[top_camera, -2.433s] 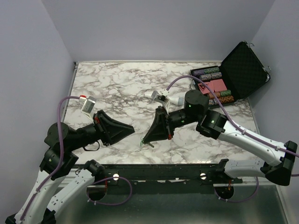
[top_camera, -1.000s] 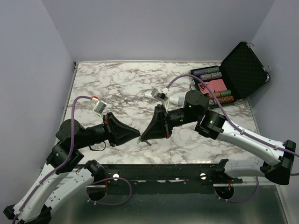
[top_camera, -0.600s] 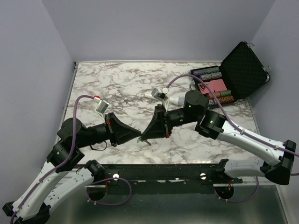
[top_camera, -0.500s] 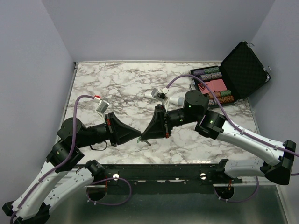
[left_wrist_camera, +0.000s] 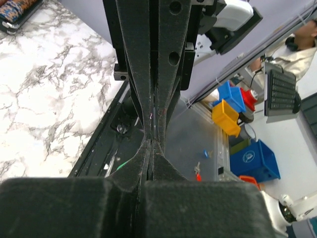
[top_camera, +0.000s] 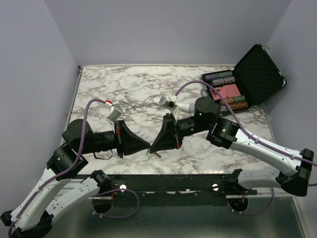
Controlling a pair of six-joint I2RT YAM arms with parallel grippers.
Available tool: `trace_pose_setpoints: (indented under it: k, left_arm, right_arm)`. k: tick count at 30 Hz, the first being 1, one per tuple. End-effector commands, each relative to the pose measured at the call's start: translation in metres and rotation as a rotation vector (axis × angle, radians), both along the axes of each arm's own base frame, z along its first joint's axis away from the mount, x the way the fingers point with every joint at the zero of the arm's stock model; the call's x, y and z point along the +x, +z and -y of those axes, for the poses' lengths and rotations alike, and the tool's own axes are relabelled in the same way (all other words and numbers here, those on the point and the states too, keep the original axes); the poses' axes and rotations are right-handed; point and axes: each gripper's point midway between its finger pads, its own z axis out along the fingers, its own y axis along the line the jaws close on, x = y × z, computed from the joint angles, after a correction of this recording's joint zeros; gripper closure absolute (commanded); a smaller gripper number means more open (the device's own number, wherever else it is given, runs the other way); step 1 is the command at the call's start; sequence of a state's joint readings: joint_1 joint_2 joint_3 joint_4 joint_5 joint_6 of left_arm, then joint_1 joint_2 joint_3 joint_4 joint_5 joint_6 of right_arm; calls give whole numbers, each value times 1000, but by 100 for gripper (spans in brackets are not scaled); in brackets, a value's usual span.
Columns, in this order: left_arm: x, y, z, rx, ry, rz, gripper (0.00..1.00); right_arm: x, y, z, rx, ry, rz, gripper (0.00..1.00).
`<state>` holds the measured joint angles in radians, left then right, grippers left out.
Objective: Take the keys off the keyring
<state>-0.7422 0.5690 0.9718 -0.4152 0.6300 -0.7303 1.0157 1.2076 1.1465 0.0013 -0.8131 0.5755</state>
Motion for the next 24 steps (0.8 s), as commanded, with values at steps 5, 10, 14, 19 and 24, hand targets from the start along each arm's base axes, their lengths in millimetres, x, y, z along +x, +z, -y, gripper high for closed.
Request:
trace_pose_setpoints:
  k: [5, 10, 14, 19, 24]
  left_arm:
    - [-33, -8, -3, 103, -208, 24, 100]
    - [-36, -6, -2, 135, -254, 24, 100]
    - [-36, 0, -1, 131, -262, 32, 100]
    - [-25, 2, -1, 165, -198, 33, 95]
    - [-3, 11, -7, 186, -36, 55, 49]
  right_arm:
    - [-2, -3, -5, 0, 18, -7, 99]
    - [-6, -3, -10, -9, 33, -11, 99]
    - [-10, -1, -11, -10, 32, -6, 99]
    - [-9, -2, -11, -9, 26, -1, 99]
    - [-8, -2, -8, -21, 10, 8, 99]
